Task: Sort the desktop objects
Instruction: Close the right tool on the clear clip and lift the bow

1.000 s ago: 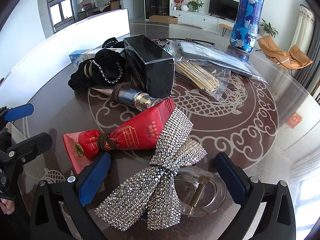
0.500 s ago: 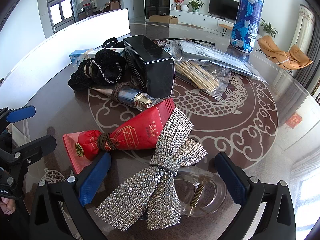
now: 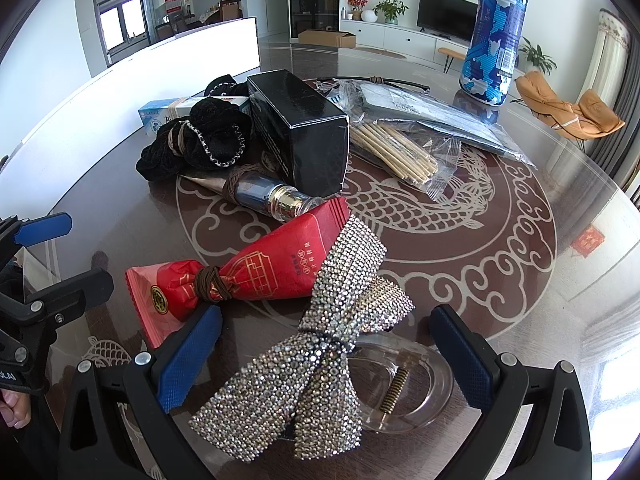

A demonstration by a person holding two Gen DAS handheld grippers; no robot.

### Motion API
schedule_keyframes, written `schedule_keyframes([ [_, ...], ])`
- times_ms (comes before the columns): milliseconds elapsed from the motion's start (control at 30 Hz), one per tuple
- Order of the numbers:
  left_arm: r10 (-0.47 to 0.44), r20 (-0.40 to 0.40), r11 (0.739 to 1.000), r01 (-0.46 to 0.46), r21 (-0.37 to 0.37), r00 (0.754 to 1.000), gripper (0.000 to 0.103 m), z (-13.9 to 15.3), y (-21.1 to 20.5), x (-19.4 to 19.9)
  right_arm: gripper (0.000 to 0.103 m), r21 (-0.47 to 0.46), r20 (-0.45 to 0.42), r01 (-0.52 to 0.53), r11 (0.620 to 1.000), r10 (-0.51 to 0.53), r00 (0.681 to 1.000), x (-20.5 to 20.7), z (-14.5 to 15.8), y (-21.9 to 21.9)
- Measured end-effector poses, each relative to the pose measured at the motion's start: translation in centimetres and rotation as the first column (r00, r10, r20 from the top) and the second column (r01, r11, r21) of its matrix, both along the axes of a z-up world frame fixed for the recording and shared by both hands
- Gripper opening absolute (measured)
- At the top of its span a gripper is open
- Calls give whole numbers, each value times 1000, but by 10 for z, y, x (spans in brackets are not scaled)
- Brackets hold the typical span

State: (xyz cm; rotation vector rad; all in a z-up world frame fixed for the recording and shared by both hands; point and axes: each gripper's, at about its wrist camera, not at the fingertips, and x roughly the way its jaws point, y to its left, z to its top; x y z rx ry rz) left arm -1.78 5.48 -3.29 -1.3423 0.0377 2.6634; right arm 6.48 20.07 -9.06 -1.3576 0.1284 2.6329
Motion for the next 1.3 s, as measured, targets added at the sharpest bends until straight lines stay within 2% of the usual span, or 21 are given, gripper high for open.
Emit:
schedule_keyframes([
  [700,-6,5,1000,6,9,1000,103,-1,-1,1,103,-4,-1,-7,1000,7,1000,1,0,1],
  [900,-24,10,1000,24,12,1000,103,-1,1,2,103,-1,3,94,996,-94,996,13,1,27],
  [1100,-69,14,998,69,8,998,103,-1,8,4,103,0,1,144,990,-144,990,26,1,49],
  [1300,-171,34,985,170,33,985,103,-4,25,1,103,2,3,142,990,-142,990,30,0,51],
])
